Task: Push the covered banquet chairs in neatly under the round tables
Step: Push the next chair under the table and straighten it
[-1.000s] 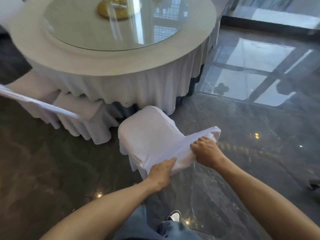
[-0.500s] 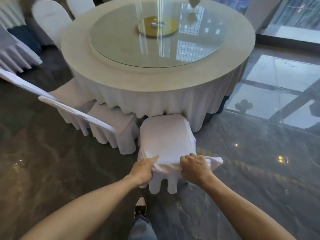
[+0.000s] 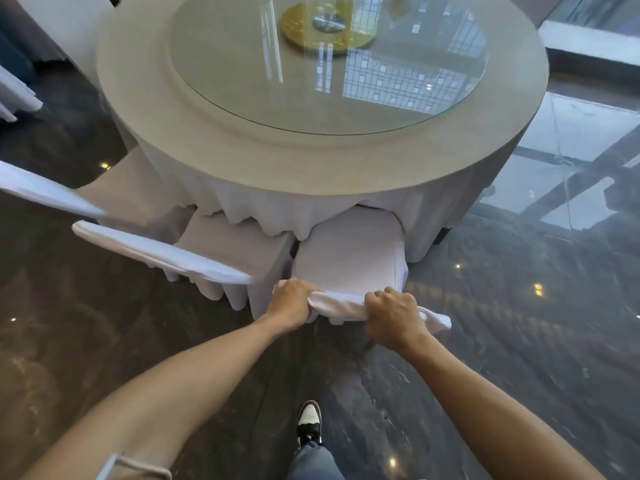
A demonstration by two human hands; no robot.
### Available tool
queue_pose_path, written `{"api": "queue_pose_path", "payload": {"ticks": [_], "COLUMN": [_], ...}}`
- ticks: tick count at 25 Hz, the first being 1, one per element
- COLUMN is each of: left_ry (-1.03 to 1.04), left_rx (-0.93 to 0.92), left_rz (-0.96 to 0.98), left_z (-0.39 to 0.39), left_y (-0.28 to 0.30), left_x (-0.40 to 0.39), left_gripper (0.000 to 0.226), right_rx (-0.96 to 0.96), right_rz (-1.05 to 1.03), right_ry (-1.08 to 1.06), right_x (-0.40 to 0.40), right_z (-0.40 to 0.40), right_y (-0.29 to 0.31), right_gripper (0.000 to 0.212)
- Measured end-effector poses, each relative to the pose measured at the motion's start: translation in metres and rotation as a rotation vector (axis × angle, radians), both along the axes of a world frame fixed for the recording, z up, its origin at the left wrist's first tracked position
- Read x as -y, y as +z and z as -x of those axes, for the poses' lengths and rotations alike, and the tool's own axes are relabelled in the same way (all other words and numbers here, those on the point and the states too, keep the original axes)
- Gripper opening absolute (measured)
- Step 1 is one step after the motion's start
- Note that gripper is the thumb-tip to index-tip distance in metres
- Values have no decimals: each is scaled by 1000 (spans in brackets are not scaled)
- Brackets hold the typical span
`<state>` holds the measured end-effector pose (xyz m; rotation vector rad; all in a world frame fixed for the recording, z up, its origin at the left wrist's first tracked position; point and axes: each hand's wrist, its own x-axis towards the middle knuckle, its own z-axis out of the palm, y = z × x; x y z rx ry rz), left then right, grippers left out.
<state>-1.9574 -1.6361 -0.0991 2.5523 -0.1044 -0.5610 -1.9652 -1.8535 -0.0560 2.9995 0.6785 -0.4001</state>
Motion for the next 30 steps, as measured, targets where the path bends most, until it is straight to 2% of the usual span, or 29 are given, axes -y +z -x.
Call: {"api": "queue_pose_path", "payload": {"ticks": [5,9,12,16,20,23,27,30], "left_ry": [-15,-86,-100,-65,-118,-121,-27,-133], "left_rx": [59,57,59,86,90,81,70,-1], "left_rz": [37,-28,-57,-23,21,-3,-45,-163], "left_z": [-14,-18,-21,-20,-21,-33,-67,-78], "left_y": [-14,-10,-17,-30,-35,-41,-34,-24], "left_x": [-16,-17,-18,-15,-11,-17,-13,-3], "left_gripper": [29,15,19,31,29,28,43,43], "right_rx": [-36,-102,-195,-167,-144,-123,-133,-154], "right_rz": [7,-95,-228,-146,-129,-161,-147,-185], "right_ry": [64,106,18,-66,-83,-82,-93,-85], "right_x": [-5,-1,7,4,7,5,2,14], "right_z": [-16,-25,-19,-11,-7,-15,-48,-58], "right_y": [-5,-7,-5,-5,-8,-9,-12,-12], "right_gripper": [23,29,36,32,30,31,30,32]}}
